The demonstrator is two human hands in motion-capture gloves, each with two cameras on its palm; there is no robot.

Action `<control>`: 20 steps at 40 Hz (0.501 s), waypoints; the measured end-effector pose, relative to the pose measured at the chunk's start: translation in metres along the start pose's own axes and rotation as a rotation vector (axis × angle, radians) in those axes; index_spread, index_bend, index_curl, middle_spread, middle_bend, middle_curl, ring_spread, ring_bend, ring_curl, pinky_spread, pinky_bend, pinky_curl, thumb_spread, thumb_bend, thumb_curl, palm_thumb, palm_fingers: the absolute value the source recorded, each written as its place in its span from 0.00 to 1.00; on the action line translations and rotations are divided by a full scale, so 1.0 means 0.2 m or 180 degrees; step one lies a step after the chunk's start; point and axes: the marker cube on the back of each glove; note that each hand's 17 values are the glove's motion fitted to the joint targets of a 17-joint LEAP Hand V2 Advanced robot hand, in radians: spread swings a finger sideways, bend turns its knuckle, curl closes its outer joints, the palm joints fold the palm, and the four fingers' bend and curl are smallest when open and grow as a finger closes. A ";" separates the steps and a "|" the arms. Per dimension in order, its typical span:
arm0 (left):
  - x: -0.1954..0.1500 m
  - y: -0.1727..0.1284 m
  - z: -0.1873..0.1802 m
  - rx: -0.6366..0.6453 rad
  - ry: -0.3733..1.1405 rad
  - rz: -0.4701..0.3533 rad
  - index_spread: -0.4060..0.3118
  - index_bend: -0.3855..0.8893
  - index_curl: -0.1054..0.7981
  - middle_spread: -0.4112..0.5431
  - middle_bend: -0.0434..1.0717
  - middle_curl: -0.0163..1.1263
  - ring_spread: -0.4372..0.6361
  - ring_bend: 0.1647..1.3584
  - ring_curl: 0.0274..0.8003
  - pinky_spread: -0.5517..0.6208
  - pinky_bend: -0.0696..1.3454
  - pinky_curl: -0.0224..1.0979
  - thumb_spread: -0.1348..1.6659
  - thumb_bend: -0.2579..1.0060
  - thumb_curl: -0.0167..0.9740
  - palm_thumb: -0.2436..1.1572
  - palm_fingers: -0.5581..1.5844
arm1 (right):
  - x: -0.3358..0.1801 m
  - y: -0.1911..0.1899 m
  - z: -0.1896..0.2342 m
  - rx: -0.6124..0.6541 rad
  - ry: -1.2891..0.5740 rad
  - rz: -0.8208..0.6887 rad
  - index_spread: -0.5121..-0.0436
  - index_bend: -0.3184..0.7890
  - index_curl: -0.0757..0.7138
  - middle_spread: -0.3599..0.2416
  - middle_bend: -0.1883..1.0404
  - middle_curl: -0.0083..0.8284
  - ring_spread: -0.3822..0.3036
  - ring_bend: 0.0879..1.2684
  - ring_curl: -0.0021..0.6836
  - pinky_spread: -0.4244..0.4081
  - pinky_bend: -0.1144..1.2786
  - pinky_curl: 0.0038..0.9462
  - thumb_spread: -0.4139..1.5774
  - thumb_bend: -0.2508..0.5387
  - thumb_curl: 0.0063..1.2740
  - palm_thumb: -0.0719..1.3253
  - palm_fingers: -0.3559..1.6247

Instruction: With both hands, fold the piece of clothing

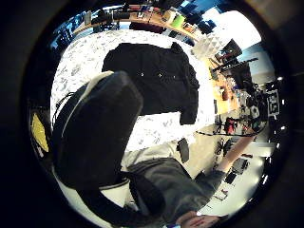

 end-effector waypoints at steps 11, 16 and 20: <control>0.05 -0.02 0.05 -0.0190 0.0054 0.0190 0.59 0.27 0.16 0.62 0.18 0.12 0.58 0.42 0.29 0.66 0.47 0.25 0.56 0.22 0.07 0.23 0.32 | 0.00 0.02 0.06 -0.0148 -0.0007 -0.0097 0.51 0.38 0.30 0.55 0.36 0.24 0.56 0.31 0.34 0.67 0.41 0.24 0.68 0.46 0.04 0.21 0.47; 0.07 -0.02 0.12 -0.0325 0.0139 0.0298 0.63 0.27 0.11 0.67 0.20 0.14 0.64 0.49 0.33 0.71 0.56 0.29 0.58 0.20 0.11 0.23 0.25 | 0.02 0.02 0.10 -0.0194 0.0021 -0.0086 0.45 0.36 0.29 0.55 0.34 0.28 0.58 0.32 0.37 0.70 0.44 0.28 0.74 0.43 0.05 0.21 0.43; 0.10 -0.03 0.20 -0.0398 0.0152 0.0338 0.65 0.29 0.10 0.71 0.21 0.15 0.67 0.53 0.34 0.73 0.59 0.30 0.58 0.19 0.14 0.23 0.23 | 0.03 0.02 0.13 -0.0210 0.0025 -0.0092 0.42 0.35 0.28 0.54 0.34 0.31 0.59 0.33 0.39 0.71 0.46 0.30 0.76 0.41 0.06 0.20 0.41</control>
